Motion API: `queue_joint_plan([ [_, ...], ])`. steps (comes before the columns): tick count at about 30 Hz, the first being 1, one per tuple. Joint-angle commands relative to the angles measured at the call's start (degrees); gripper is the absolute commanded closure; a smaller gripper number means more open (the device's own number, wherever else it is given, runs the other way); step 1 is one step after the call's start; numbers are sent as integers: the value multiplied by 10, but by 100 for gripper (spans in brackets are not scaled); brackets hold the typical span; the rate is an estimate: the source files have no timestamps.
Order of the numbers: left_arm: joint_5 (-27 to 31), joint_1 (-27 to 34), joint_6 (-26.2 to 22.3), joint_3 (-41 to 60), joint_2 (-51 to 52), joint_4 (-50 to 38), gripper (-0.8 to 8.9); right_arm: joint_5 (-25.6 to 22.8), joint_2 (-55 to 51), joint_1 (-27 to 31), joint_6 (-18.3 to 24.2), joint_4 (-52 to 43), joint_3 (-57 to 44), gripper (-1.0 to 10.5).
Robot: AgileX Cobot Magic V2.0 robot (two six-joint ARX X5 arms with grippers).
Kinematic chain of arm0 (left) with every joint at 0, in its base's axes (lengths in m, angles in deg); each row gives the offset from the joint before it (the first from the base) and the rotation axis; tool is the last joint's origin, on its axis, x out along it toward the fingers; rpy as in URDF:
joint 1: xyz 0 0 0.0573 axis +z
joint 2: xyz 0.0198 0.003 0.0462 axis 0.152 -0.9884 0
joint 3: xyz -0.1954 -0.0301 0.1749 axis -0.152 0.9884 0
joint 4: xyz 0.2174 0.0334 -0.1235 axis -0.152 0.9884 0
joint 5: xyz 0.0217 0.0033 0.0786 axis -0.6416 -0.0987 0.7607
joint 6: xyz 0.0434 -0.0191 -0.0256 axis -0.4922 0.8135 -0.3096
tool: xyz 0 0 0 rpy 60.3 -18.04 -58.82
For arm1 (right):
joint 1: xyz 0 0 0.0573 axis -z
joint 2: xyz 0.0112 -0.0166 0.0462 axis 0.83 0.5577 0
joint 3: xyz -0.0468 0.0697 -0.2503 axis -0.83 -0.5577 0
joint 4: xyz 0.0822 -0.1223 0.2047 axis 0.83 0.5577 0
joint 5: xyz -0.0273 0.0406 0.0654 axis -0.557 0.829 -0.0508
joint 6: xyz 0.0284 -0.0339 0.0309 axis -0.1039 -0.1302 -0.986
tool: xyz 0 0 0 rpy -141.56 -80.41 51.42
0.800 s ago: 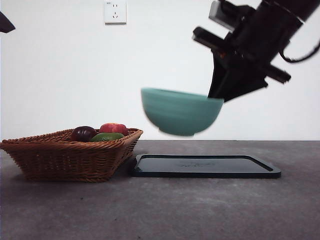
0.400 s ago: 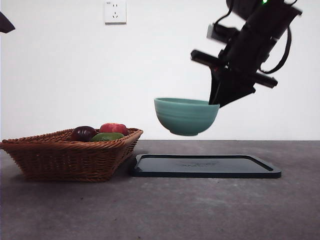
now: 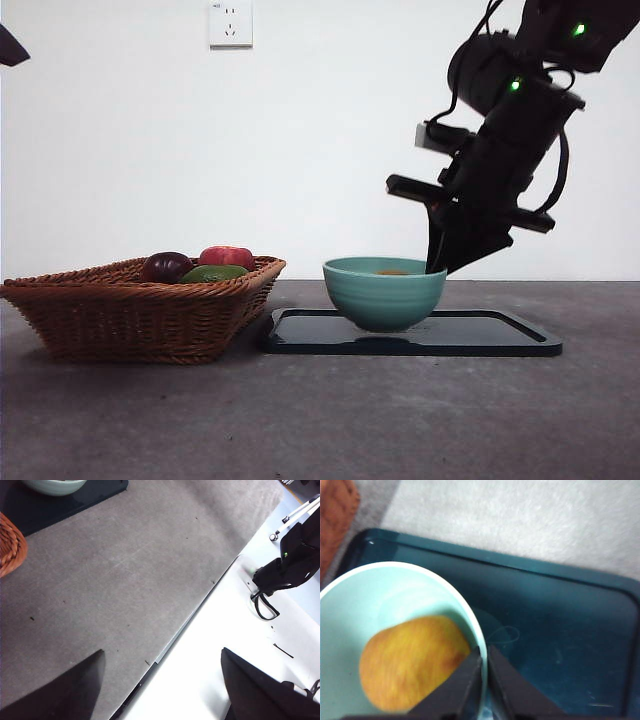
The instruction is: Pick up the wifruite, put it on the bowl, pick up the plate, put it on desk
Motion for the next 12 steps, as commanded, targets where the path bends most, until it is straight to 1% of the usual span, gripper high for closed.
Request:
queue_joint_plan([
  [1, -5, -2, -7, -8, -3, -2, 440, 0, 16, -2, 5, -7, 12, 940],
  [9, -5, -2, -7, -8, -3, -2, 440, -8, 18, -2, 6, -3, 12, 930],
  [10, -5, -2, -7, -8, -3, -2, 440, -9, 18, -3, 6, 0, 12, 906],
  [12, -5, -2, -7, -8, -3, -2, 440, -8, 18, -3, 6, 0, 12, 788],
])
